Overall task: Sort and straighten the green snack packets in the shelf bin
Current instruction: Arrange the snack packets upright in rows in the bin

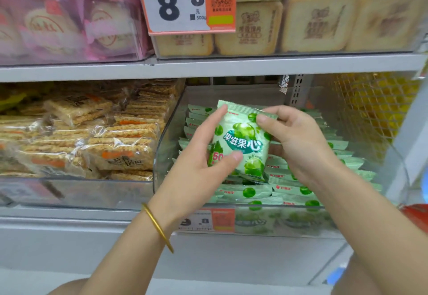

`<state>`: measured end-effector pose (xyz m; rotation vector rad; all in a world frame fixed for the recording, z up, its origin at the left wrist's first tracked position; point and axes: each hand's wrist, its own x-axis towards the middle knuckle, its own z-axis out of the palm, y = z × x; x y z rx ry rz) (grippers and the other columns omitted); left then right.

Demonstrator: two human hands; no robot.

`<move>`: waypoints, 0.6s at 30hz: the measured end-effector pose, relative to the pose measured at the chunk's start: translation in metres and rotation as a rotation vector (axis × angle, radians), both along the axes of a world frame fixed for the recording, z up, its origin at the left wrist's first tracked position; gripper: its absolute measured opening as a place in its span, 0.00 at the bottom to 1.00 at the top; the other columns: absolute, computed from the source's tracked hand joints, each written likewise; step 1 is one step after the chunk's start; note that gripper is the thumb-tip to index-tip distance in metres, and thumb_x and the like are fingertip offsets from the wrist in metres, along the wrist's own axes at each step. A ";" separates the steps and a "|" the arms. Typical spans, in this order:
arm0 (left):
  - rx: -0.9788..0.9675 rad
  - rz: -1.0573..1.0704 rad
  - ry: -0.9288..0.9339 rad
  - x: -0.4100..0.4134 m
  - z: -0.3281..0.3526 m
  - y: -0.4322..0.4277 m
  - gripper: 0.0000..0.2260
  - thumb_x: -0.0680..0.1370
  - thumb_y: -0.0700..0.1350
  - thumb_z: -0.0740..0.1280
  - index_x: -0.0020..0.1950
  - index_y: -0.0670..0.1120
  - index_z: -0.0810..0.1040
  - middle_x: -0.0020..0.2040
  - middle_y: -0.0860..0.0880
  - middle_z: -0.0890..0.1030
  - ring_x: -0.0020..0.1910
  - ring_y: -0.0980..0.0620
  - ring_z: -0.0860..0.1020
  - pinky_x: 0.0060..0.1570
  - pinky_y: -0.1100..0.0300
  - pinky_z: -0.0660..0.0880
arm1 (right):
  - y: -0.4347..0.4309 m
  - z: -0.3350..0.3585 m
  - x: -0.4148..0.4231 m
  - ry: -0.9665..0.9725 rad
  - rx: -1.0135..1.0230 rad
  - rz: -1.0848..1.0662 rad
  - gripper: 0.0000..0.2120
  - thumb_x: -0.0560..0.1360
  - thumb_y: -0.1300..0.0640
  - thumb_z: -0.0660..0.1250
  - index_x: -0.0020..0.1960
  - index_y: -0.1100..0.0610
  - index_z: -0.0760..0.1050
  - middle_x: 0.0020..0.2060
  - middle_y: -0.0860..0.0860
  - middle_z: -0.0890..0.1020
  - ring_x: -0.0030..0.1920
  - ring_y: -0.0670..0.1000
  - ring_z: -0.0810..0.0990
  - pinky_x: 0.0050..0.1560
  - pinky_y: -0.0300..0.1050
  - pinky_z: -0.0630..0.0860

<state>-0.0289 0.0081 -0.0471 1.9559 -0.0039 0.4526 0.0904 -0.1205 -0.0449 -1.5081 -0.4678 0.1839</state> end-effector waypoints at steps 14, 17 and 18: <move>-0.211 -0.132 -0.002 -0.002 0.003 0.003 0.35 0.74 0.28 0.65 0.67 0.64 0.65 0.69 0.58 0.69 0.58 0.58 0.78 0.56 0.61 0.76 | -0.007 0.008 -0.009 0.035 0.009 0.166 0.10 0.76 0.55 0.65 0.47 0.63 0.75 0.37 0.53 0.85 0.34 0.49 0.83 0.29 0.43 0.78; -0.226 -0.152 0.000 -0.003 0.006 0.003 0.34 0.74 0.27 0.64 0.67 0.63 0.64 0.70 0.56 0.69 0.55 0.55 0.80 0.53 0.62 0.77 | -0.004 0.007 -0.010 0.040 0.027 0.157 0.09 0.77 0.55 0.65 0.46 0.62 0.76 0.37 0.53 0.84 0.34 0.49 0.83 0.30 0.43 0.78; -0.231 -0.153 0.001 -0.004 0.007 0.004 0.34 0.74 0.27 0.64 0.67 0.63 0.64 0.70 0.56 0.70 0.55 0.55 0.80 0.51 0.63 0.77 | -0.003 0.008 -0.010 0.044 0.028 0.153 0.10 0.77 0.55 0.65 0.47 0.63 0.76 0.37 0.53 0.84 0.34 0.49 0.82 0.30 0.43 0.79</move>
